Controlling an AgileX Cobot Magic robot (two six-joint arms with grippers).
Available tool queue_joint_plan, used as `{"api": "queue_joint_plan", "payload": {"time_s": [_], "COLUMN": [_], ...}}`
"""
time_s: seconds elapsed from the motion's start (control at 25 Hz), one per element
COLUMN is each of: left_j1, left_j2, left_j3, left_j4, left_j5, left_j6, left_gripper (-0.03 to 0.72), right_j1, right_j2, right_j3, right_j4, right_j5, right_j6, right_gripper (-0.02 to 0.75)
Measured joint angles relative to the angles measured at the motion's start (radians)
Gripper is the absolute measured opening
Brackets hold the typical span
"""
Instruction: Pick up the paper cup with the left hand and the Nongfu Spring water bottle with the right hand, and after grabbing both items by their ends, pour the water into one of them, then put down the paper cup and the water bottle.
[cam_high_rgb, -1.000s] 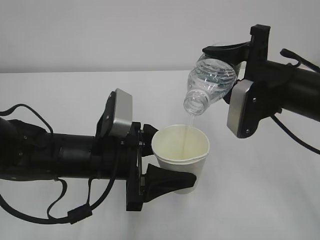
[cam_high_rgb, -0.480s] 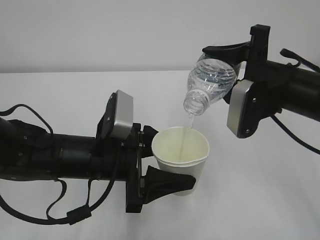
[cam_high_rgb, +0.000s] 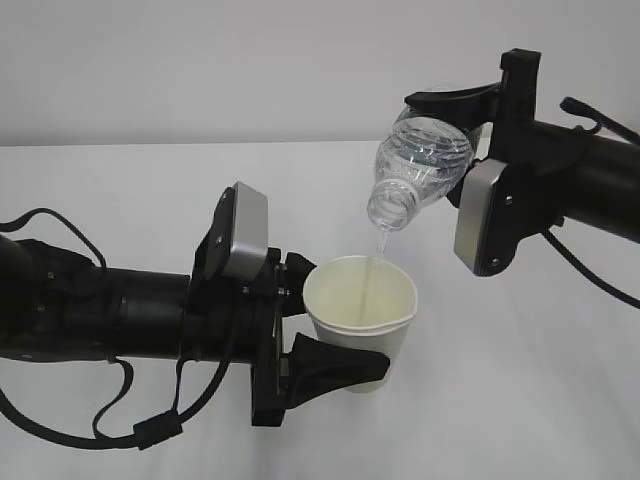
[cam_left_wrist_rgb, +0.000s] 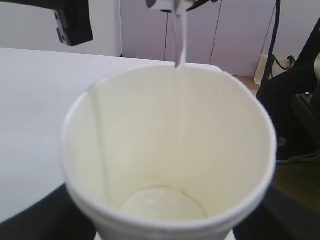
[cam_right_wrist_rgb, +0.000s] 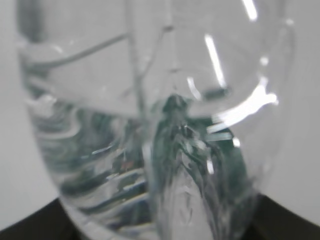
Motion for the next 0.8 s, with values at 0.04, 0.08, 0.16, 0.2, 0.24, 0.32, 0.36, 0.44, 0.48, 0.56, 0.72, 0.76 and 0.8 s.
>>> {"api": "queue_joint_plan", "payload": {"time_s": [0.04, 0.08, 0.16, 0.2, 0.24, 0.32, 0.36, 0.44, 0.48, 0.56, 0.72, 0.76, 0.8], "left_j1": [0.0, 0.0, 0.0, 0.0, 0.0, 0.0, 0.0, 0.0, 0.0, 0.0, 0.0, 0.0, 0.0], "left_j2": [0.0, 0.0, 0.0, 0.0, 0.0, 0.0, 0.0, 0.0, 0.0, 0.0, 0.0, 0.0, 0.0], "left_j3": [0.0, 0.0, 0.0, 0.0, 0.0, 0.0, 0.0, 0.0, 0.0, 0.0, 0.0, 0.0, 0.0], "left_j4": [0.0, 0.0, 0.002, 0.002, 0.002, 0.008, 0.008, 0.012, 0.012, 0.014, 0.022, 0.022, 0.022], "left_j5": [0.0, 0.0, 0.0, 0.0, 0.0, 0.0, 0.0, 0.0, 0.0, 0.0, 0.0, 0.0, 0.0], "left_j6": [0.0, 0.0, 0.0, 0.0, 0.0, 0.0, 0.0, 0.0, 0.0, 0.0, 0.0, 0.0, 0.0], "left_gripper": [0.519, 0.519, 0.519, 0.519, 0.519, 0.519, 0.519, 0.519, 0.519, 0.519, 0.519, 0.519, 0.519], "right_j1": [0.0, 0.0, 0.0, 0.0, 0.0, 0.0, 0.0, 0.0, 0.0, 0.0, 0.0, 0.0, 0.0], "right_j2": [0.0, 0.0, 0.0, 0.0, 0.0, 0.0, 0.0, 0.0, 0.0, 0.0, 0.0, 0.0, 0.0], "right_j3": [0.0, 0.0, 0.0, 0.0, 0.0, 0.0, 0.0, 0.0, 0.0, 0.0, 0.0, 0.0, 0.0], "right_j4": [0.0, 0.0, 0.0, 0.0, 0.0, 0.0, 0.0, 0.0, 0.0, 0.0, 0.001, 0.001, 0.001], "right_j5": [0.0, 0.0, 0.0, 0.0, 0.0, 0.0, 0.0, 0.0, 0.0, 0.0, 0.0, 0.0, 0.0], "right_j6": [0.0, 0.0, 0.0, 0.0, 0.0, 0.0, 0.0, -0.001, -0.003, -0.005, -0.007, -0.007, -0.01], "right_gripper": [0.416, 0.416, 0.416, 0.416, 0.416, 0.416, 0.416, 0.416, 0.416, 0.416, 0.416, 0.416, 0.416]}}
